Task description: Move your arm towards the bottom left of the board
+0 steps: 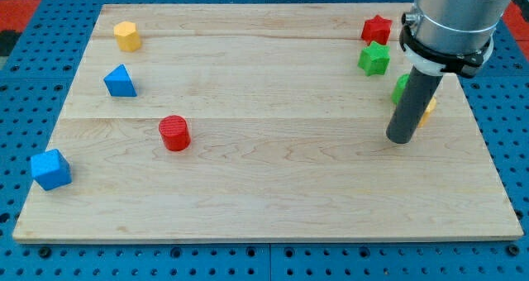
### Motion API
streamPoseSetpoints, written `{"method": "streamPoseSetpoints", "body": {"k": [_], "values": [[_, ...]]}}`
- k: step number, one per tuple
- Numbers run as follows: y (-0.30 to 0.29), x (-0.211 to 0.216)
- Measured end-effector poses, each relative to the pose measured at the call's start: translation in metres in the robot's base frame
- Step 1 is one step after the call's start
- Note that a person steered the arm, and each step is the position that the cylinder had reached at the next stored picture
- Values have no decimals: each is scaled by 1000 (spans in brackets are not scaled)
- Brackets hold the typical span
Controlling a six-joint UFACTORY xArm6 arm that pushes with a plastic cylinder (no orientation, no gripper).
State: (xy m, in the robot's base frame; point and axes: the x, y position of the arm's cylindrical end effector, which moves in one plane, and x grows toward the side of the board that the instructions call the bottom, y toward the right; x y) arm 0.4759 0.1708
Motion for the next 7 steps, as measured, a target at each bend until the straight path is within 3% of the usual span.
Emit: {"method": "streamPoseSetpoints", "body": {"k": [2, 5, 7], "values": [[-24, -2], [-63, -38], [-141, 21]]}}
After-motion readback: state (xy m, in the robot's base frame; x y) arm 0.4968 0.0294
